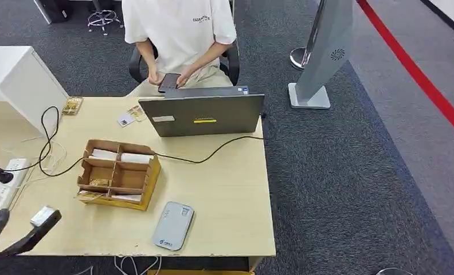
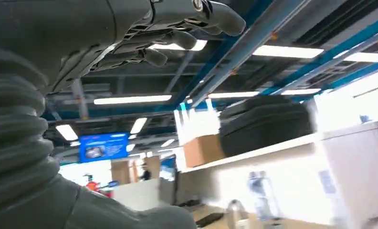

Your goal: Pass the card to the sensor for recognition and then transmit it.

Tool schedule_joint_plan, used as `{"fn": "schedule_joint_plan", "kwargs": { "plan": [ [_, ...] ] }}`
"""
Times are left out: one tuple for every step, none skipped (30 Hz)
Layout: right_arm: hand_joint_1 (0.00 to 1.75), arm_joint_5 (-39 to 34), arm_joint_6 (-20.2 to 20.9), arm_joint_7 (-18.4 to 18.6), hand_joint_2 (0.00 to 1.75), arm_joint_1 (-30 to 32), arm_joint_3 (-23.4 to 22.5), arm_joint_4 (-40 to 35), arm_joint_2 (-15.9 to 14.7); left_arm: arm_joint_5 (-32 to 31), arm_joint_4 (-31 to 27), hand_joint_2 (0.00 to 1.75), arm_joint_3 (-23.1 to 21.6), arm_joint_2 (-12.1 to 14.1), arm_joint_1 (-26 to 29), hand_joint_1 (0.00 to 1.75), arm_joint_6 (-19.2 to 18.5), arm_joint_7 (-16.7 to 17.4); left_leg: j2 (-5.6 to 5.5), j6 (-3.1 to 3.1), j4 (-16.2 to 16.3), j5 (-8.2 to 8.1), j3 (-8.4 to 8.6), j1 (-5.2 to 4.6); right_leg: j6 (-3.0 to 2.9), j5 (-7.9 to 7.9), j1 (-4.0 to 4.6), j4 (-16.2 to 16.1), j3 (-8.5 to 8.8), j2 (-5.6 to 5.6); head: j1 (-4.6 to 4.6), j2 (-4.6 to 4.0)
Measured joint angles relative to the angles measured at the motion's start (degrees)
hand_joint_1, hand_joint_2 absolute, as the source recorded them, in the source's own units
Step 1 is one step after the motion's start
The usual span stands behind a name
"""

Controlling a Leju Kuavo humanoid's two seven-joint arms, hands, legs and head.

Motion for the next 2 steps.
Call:
{"fn": "schedule_joint_plan", "kwargs": {
  "plan": [
    [0.00,0.0,0.0,0.4,1.75,0.1,-0.2,0.0,0.0,0.7,0.8,1.75,3.7,-1.7,0.0,0.00,0.8,-2.3,-0.03,0.00,0.0,0.00,0.01,-0.01,0.00,0.00,0.00,0.0,0.00,-0.03,-0.02,0.00],
    [0.00,0.0,0.0,0.5,1.75,0.1,-0.4,0.0,0.0,1.0,1.7,1.75,6.7,-3.6,0.0,0.00,1.4,-4.3,-0.04,0.00,0.0,0.00,0.01,0.00,0.00,0.00,0.01,0.0,0.00,-0.05,-0.04,0.00]
  ]
}}
